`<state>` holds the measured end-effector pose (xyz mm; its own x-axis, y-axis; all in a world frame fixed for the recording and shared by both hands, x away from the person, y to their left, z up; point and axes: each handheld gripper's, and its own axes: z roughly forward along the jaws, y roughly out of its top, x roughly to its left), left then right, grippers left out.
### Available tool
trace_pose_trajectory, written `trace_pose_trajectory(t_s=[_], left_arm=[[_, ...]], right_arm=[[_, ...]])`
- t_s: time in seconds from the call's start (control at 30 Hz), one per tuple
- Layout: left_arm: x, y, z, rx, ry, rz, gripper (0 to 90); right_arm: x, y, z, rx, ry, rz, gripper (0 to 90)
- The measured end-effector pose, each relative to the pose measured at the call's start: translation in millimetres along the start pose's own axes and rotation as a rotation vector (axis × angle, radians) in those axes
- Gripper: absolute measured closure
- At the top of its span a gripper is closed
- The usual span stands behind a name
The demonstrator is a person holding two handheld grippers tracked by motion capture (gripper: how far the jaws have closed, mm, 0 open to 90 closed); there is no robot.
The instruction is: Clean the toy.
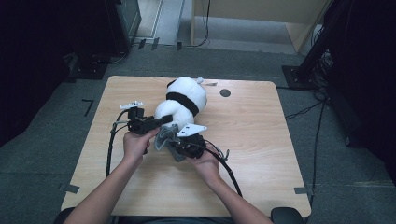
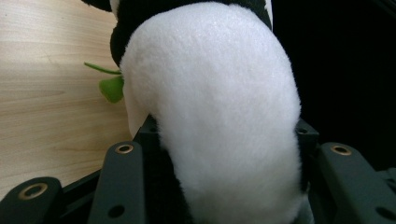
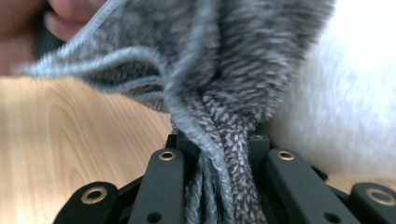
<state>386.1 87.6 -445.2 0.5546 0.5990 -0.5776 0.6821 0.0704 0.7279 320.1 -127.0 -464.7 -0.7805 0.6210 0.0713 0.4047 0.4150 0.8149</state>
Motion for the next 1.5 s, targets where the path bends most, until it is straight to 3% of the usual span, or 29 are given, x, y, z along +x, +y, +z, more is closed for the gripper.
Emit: trace_pose_trajectory(t_s=[0.27, 0.6, 0.87, 1.1, 1.23, 1.5], left_arm=[[1.1, 2.6, -4.5, -0.023, -0.018, -0.015, 48.4], [5.9, 5.8, -12.9, -0.04, -0.022, -0.01, 49.1], [11.0, 9.1, -20.4, -0.053, -0.027, -0.007, 49.2], [18.6, 12.0, -27.2, -0.055, 0.016, 0.014, 49.2], [26.3, 13.7, -30.6, -0.063, 0.04, 0.011, 49.3], [46.4, 15.8, -40.1, -0.085, 0.082, -0.001, 49.2]], right_arm=[[-16.1, -11.0, 7.3, 0.064, -0.028, 0.03, 76.0], [-42.5, -18.3, -0.7, 0.088, -0.094, 0.084, 76.0], [-71.2, -17.2, -27.8, 0.021, -0.163, 0.189, 76.0], [-91.7, -17.9, -44.2, 0.01, -0.174, 0.247, 75.6], [-98.0, -15.2, -54.2, -0.01, -0.185, 0.258, 75.6], [-110.2, -18.3, -61.2, 0.004, -0.189, 0.281, 75.2]])
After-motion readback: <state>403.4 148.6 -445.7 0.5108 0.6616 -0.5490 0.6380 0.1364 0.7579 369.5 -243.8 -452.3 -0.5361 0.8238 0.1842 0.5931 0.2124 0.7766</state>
